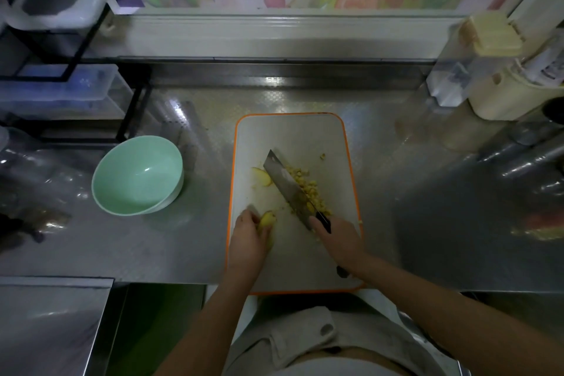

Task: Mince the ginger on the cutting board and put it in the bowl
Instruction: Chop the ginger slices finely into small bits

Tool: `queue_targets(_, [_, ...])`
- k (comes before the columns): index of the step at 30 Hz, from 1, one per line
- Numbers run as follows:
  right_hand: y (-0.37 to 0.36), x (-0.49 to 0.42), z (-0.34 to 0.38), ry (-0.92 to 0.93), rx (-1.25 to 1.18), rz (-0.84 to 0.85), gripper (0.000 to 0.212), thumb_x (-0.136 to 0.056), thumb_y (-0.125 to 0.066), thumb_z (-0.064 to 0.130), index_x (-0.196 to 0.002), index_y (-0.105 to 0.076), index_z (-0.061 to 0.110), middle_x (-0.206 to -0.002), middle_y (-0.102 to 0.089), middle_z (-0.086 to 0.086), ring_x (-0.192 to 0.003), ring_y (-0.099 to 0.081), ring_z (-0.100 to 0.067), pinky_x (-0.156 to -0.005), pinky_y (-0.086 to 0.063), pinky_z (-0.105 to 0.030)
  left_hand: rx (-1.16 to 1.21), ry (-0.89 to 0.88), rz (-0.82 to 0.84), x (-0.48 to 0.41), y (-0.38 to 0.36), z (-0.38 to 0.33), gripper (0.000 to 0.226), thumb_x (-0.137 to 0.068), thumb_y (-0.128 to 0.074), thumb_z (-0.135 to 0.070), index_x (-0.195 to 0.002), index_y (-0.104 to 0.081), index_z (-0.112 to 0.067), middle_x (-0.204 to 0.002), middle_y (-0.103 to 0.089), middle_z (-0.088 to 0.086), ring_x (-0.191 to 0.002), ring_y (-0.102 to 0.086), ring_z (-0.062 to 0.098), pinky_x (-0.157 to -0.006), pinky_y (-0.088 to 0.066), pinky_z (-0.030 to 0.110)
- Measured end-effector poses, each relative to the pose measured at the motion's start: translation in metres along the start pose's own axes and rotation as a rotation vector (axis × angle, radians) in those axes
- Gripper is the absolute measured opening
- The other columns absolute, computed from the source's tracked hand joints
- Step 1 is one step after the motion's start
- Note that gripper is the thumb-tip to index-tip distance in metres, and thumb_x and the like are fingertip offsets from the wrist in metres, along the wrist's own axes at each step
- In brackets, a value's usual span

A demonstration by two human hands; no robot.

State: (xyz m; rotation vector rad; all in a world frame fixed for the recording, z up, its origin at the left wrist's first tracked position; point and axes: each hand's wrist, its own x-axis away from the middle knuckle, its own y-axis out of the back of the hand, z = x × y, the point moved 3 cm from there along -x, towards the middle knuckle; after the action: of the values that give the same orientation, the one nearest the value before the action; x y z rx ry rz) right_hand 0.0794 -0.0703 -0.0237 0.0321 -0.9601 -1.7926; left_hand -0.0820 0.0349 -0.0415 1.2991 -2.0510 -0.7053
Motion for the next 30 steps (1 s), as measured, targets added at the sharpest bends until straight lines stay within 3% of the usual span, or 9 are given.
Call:
queue_targets(5, [0.002,0.000,0.005,0.000,-0.035,0.007,0.042,-0.098,-0.044,0.035,-0.059,-0.036,0.021,-0.053,-0.036,0.005,-0.044,-0.032,-0.005,-0.043,-0.030,-0.017,-0.088,0.005,-0.027,-0.013,0.004,-0.004,0.029,-0.085,-0.062,-0.038,-0.088,-0.047,-0.013,-0.091,-0.050,0.004,-0.080,-0.051,0.023,-0.067,-0.040,0.034])
queue_targets(10, [0.002,0.001,0.008,0.004,-0.036,0.002,0.041,-0.098,-0.044,0.033,-0.059,-0.036,0.021,-0.053,-0.034,0.005,-0.042,-0.030,-0.004,-0.042,-0.031,-0.016,-0.106,-0.122,-0.061,-0.048,0.016,-0.024,0.019,-0.087,-0.058,-0.010,-0.103,-0.053,-0.002,-0.108,-0.049,0.018,-0.100,-0.049,0.033,-0.084,-0.037,0.035])
queue_targets(14, [0.001,0.001,0.008,-0.005,-0.045,0.008,0.040,-0.098,-0.043,0.035,-0.060,-0.037,0.023,-0.054,-0.036,0.006,-0.044,-0.032,-0.005,-0.043,-0.031,-0.017,-0.348,-0.201,0.052,-0.084,0.012,-0.037,0.048,-0.087,-0.051,-0.009,-0.135,-0.041,-0.011,-0.138,-0.040,0.012,-0.121,-0.038,0.034,-0.100,-0.030,0.038])
queue_targets(16, [0.001,0.001,0.008,-0.013,-0.053,0.015,0.040,-0.098,-0.042,0.036,-0.061,-0.039,0.023,-0.055,-0.038,0.006,-0.045,-0.034,-0.005,-0.045,-0.030,-0.018,-0.454,-0.202,0.133,-0.094,0.006,-0.038,0.054,-0.089,-0.048,-0.011,-0.140,-0.033,-0.014,-0.145,-0.034,0.009,-0.124,-0.035,0.033,-0.103,-0.027,0.036])
queue_targets(20, [0.001,0.001,0.010,-0.025,-0.048,0.021,0.040,-0.098,-0.041,0.036,-0.061,-0.038,0.023,-0.055,-0.036,0.006,-0.045,-0.033,-0.005,-0.045,-0.028,-0.019,-0.570,-0.213,0.150,-0.102,-0.002,-0.036,0.043,-0.088,-0.050,-0.016,-0.129,-0.042,-0.009,-0.137,-0.036,0.015,-0.120,-0.035,0.034,-0.100,-0.027,0.036])
queue_targets(24, [0.002,0.000,0.013,-0.022,-0.037,0.032,0.041,-0.099,-0.040,0.037,-0.061,-0.035,0.022,-0.054,-0.034,0.005,-0.044,-0.031,-0.006,-0.044,-0.026,-0.019,-0.552,-0.151,0.131,-0.100,-0.004,-0.033,0.039,-0.090,-0.047,-0.009,-0.127,-0.040,-0.001,-0.131,-0.036,0.021,-0.119,-0.035,0.036,-0.102,-0.027,0.037])
queue_targets(30, [0.001,-0.006,0.012,-0.047,-0.071,0.060,0.040,-0.098,-0.041,0.040,-0.064,-0.038,0.020,-0.055,-0.037,0.004,-0.044,-0.034,-0.008,-0.045,-0.027,-0.021,-0.517,-0.067,0.174,-0.098,0.004,-0.036,0.035,-0.089,-0.054,-0.018,-0.119,-0.046,-0.002,-0.126,-0.046,0.020,-0.118,-0.041,0.034,-0.097,-0.032,0.035])
